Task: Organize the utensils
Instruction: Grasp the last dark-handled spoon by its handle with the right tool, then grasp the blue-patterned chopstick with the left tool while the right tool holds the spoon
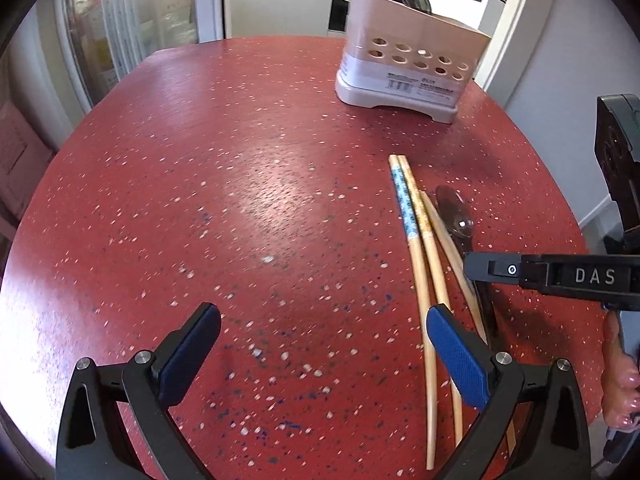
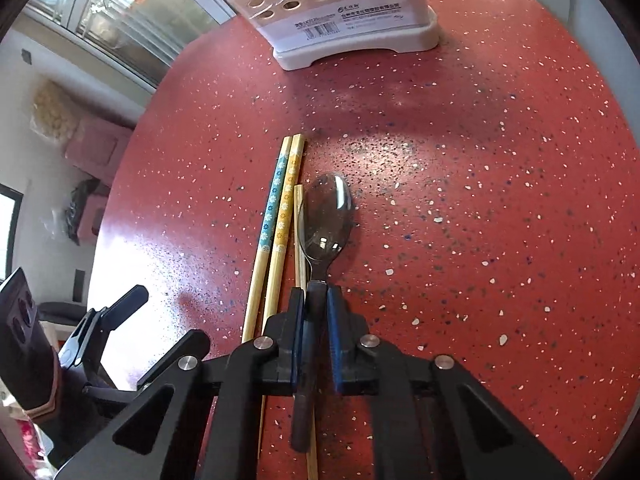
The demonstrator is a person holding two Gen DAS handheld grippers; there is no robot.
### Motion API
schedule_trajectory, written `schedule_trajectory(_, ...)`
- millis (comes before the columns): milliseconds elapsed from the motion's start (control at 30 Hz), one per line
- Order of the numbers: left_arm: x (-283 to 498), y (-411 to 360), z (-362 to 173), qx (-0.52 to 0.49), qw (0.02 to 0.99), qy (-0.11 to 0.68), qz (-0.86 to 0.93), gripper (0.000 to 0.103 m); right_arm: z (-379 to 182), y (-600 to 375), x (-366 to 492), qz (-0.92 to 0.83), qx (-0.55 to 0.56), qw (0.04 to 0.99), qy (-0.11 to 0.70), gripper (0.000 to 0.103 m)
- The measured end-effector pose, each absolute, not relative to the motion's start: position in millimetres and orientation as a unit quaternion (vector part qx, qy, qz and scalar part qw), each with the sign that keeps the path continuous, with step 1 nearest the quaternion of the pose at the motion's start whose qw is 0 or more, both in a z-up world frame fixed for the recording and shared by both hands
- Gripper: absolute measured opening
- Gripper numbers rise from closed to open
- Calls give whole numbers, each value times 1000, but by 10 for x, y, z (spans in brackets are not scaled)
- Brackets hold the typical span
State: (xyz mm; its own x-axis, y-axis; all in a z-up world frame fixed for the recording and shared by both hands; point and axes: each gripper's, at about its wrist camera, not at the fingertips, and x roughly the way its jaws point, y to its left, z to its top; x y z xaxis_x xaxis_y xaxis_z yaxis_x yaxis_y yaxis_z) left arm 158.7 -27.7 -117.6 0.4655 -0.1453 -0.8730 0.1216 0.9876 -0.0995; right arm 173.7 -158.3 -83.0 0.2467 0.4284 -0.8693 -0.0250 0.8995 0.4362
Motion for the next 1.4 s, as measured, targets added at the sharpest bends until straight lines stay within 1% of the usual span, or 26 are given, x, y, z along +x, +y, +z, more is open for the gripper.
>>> schedule_trajectory(33, 1592, -305, -1176, -8, 854, 514, -81, 103, -827, -1626, 1729, 150, 173, 771, 595, 11)
schedule_trajectory(133, 1587, -402, -1178, -3, 848, 524, -85, 103, -785, -1835, 1653, 159, 187, 771, 587, 4)
schedule_trajectory(333, 1806, -473, -1197, 13, 836, 543, -84, 103, -767, -1992, 1596, 169, 200, 769, 583, 3)
schedule_trajectory(667, 1856, -623, -1229, 39, 829, 553, -78, 103, -693, -2260, 1498, 185, 222, 768, 572, 3)
schedule_trajectory(700, 2006, -712, -1135, 41, 828, 554, -78, 103, -677, -2285, 1488, 186, 223, 768, 570, 3)
schedule_trajectory(933, 2145, -861, -1051, 75, 809, 572, -114, 102, -586, -2452, 1434, 189, 235, 771, 561, 3)
schedule_trajectory(967, 2132, -899, -1025, 82, 804, 576, -123, 97, -569, -2470, 1432, 190, 235, 772, 560, 3)
schedule_trajectory(1100, 2129, -1012, -951, 101, 788, 589, -146, 83, -514, -2485, 1450, 194, 236, 773, 556, 3)
schedule_trajectory(1133, 2120, -1039, -935, 105, 784, 593, -151, 78, -500, -2489, 1444, 195, 237, 773, 555, 3)
schedule_trajectory(1167, 2145, -1060, -914, 107, 781, 595, -156, 67, -490, -2499, 1437, 196, 237, 774, 554, 3)
schedule_trajectory(1200, 2126, -1098, -893, 112, 779, 596, -160, 60, -477, -2496, 1425, 196, 237, 775, 553, 3)
schedule_trajectory(1233, 2172, -1124, -869, 111, 777, 598, -164, 45, -460, -2473, 1408, 196, 238, 775, 551, 3)
schedule_trajectory(1267, 2140, -1139, -853, 112, 776, 598, -164, 39, -457, -2462, 1399, 196, 238, 776, 551, 3)
schedule_trajectory(1333, 2107, -1144, -820, 110, 779, 595, -162, 36, -439, -2467, 1388, 195, 240, 777, 548, 3)
schedule_trajectory(1400, 2078, -1122, -793, 92, 785, 590, -165, 36, -427, -2481, 1382, 195, 241, 778, 546, 3)
